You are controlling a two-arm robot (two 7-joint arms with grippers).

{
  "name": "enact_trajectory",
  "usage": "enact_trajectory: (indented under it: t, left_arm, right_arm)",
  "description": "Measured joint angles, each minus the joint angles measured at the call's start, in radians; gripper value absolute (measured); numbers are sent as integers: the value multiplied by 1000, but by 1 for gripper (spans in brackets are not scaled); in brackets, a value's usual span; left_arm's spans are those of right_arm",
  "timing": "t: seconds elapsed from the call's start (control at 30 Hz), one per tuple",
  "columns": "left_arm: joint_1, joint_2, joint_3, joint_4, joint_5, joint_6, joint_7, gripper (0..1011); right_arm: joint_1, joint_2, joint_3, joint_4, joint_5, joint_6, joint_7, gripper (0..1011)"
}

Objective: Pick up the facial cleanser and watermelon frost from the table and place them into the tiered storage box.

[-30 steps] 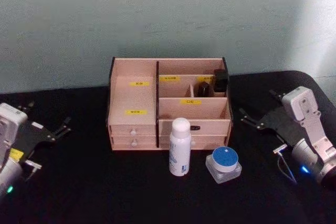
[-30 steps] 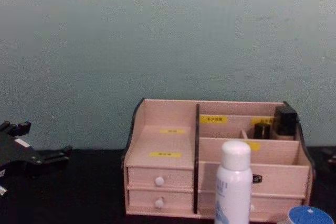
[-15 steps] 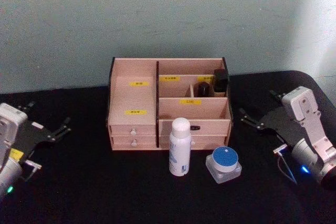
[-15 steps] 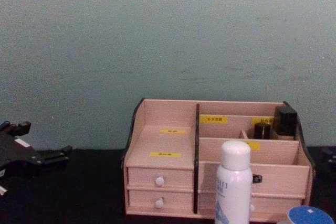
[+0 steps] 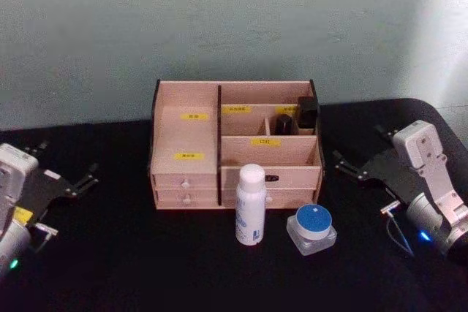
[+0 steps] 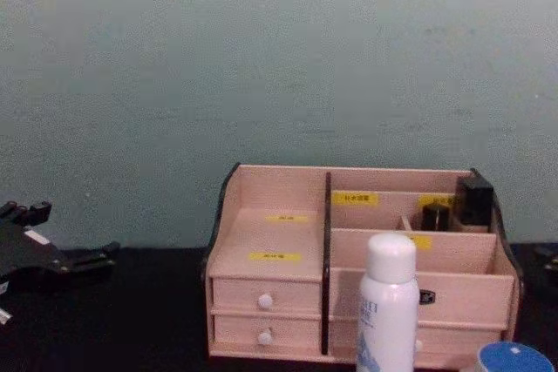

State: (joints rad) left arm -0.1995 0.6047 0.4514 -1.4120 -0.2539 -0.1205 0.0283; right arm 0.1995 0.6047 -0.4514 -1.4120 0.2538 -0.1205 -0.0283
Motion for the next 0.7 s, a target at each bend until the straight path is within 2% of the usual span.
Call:
enact_trajectory:
  t: [0.33, 0.7]
  left_arm:
    - [0, 0, 0, 0, 0, 0, 0, 1001]
    - [0, 0, 0, 0, 0, 0, 0, 1001]
  right_arm:
    - [-12, -13, 37, -3, -17, -23, 10, 1000]
    - [-76, 4, 101, -65, 7, -54, 35, 1000]
